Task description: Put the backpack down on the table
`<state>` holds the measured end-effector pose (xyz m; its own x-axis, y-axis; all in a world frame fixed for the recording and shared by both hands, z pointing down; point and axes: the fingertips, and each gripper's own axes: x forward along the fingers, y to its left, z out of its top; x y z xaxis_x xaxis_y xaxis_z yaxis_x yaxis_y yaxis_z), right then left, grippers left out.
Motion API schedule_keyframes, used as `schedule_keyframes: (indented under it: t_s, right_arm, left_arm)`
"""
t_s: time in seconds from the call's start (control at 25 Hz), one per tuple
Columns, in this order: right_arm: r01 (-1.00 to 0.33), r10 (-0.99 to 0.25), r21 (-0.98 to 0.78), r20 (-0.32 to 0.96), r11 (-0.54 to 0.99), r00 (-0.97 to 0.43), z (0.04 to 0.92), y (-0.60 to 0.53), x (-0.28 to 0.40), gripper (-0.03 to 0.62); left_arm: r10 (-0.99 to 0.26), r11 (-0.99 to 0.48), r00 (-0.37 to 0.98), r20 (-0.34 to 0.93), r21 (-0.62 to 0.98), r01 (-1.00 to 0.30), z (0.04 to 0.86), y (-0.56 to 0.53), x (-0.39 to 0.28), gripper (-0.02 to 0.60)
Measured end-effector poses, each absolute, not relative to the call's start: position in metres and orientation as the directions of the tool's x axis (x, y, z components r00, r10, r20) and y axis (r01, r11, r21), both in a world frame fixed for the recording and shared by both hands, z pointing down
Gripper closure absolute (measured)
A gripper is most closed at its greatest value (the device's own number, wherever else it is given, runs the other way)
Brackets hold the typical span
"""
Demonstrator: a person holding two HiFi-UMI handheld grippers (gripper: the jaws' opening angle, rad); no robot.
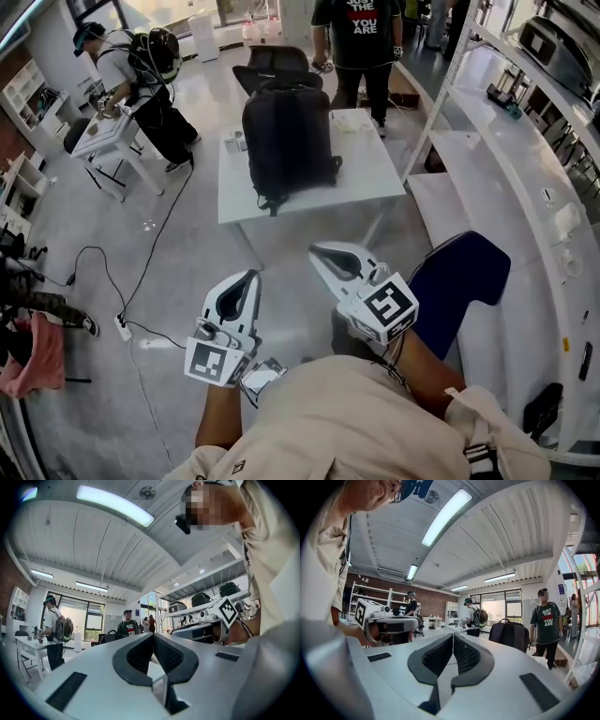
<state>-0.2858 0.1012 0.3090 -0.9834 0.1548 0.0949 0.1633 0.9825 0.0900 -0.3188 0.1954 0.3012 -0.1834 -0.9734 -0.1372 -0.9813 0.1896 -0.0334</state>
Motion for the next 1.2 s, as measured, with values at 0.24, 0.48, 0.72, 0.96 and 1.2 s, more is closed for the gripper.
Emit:
schedule_keyframes:
  t_s: [0.24,0.48,0.72,0.96,1.2]
  right_arm:
    - [0.151,0.139,0.108,0.108,0.983,-0.984,0.312,0.112,-0.277,0.569]
    - [0.148,0.135,0.119,0.11,0.982,-0.985,0.31,0.112,-0.277,0.569]
    - [0.144,0.132,0.129,0.1,0.981,-0.986,0.283,0.112,-0.259,0.569]
    - [0.176,0.164,0.095,0.123,0.98,-0.979,0.312,0.114,-0.28,0.569]
    - [0.182,0.169,0.081,0.141,0.98,-0.975,0.318,0.115,-0.285,0.569]
  left_arm:
    - [-0.975,0.192,-0.187,-0.122,-0.025,-0.981,0.308,0.208,-0.313,0.566]
    - [-0.977,0.196,-0.191,-0.091,-0.051,-0.979,0.313,0.21,-0.318,0.567]
    - [-0.975,0.211,-0.205,-0.084,-0.07,-0.975,0.29,0.211,-0.314,0.568]
    - [-0.964,0.252,-0.247,-0.098,-0.038,-0.967,0.304,0.216,-0.334,0.567]
    - [-0.963,0.257,-0.253,-0.096,-0.021,-0.966,0.308,0.216,-0.335,0.566]
